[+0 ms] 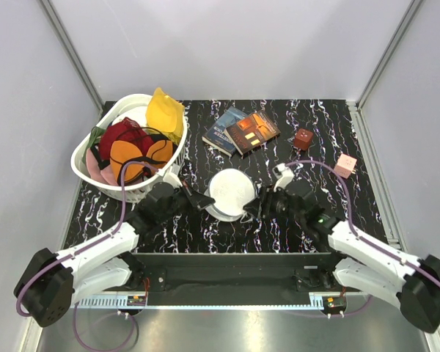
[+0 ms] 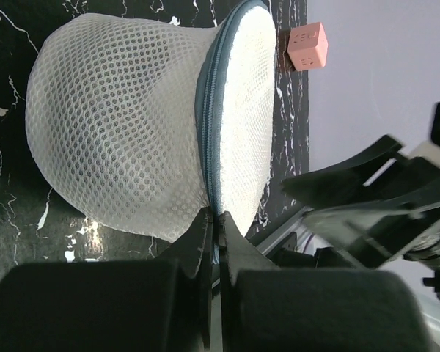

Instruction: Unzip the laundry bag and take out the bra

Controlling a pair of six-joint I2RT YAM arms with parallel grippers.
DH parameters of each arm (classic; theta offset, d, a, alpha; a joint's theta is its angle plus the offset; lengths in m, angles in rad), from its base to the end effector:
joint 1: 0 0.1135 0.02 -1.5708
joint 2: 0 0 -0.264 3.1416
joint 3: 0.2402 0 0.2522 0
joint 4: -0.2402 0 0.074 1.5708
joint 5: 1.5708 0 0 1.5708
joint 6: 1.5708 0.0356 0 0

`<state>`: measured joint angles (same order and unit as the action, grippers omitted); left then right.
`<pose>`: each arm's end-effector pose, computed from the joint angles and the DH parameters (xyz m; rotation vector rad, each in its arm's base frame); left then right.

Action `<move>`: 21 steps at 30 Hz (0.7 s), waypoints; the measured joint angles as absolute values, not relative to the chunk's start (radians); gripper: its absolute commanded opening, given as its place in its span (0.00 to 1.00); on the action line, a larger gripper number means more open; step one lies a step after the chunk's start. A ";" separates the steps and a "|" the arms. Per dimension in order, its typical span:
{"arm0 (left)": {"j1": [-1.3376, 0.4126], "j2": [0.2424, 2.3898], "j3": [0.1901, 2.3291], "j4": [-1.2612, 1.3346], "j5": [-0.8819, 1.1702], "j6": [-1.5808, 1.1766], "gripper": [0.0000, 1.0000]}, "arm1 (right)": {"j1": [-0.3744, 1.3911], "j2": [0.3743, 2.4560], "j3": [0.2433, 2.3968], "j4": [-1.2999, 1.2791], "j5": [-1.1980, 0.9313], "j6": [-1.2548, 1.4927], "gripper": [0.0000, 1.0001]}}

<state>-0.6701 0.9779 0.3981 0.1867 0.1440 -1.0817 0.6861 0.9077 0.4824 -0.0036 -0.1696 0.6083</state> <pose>0.1623 -0.1352 0.2066 -0.3446 2.1675 -1.2258 0.1545 0.1343 0.2298 -0.1994 2.1280 0.9712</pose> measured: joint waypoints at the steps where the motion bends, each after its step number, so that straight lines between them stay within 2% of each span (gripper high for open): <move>1: -0.670 0.978 0.398 0.187 0.144 -1.087 0.00 | 0.704 0.935 0.476 0.012 -0.170 0.607 0.54; 13: -0.643 0.939 0.398 0.166 0.142 -1.101 0.00 | 0.845 1.141 0.451 0.112 -0.094 0.570 0.50; 21: -0.641 0.926 0.398 0.151 0.142 -1.100 0.00 | 0.873 1.149 0.466 0.134 -0.018 0.517 0.44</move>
